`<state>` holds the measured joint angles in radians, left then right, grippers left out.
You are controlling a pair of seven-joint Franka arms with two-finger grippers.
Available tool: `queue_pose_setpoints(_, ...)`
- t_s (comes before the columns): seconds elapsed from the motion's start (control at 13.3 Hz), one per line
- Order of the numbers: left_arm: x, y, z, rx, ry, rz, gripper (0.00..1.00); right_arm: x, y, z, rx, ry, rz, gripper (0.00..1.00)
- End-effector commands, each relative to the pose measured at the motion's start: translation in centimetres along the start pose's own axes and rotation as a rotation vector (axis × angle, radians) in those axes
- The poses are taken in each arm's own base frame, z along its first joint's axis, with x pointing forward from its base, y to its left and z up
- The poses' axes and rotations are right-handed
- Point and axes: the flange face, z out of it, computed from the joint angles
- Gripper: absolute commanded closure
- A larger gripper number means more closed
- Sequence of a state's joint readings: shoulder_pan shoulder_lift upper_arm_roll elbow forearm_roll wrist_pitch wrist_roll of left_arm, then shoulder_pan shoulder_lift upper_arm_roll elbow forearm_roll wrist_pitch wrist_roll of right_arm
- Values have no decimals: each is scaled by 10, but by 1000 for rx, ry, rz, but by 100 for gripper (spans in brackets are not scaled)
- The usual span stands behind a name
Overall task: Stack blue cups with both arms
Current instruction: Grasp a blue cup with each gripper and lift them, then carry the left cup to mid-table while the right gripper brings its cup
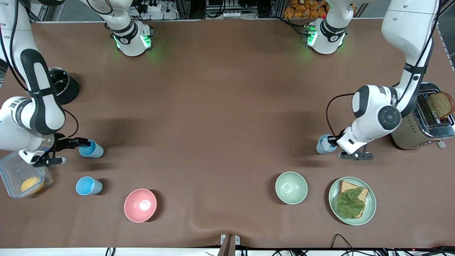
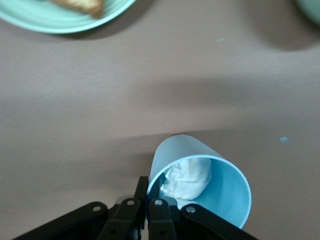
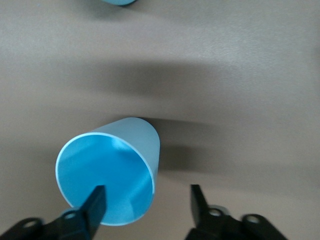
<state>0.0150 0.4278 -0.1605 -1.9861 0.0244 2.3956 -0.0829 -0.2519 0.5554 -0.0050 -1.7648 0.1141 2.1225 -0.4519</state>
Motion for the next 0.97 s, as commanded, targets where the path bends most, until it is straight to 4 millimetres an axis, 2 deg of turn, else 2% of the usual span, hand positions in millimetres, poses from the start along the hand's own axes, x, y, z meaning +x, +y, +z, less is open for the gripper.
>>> queue_pose_setpoints(0.0, 6, 58, -21, -56, 31, -29, 100, 2, 3, 3, 27, 12, -28, 100)
queue_pose_setpoints(0.3, -11, 186, -44, -143, 37, -183, 100, 3, 0, 3, 28, 9, -33, 100)
queue_pose_setpoints(0.53, -35, 273, -44, -164, 21, -243, 100, 3, -10, -8, 32, -1, -44, 100)
queue_pose_setpoints(0.75, -58, 346, -27, -177, -16, -333, 100, 11, -31, -42, 57, -46, -59, 100)
queue_pose_setpoints(0.9, -67, 373, -14, -177, -31, -371, 100, 20, -52, -68, 68, -85, -35, 100)
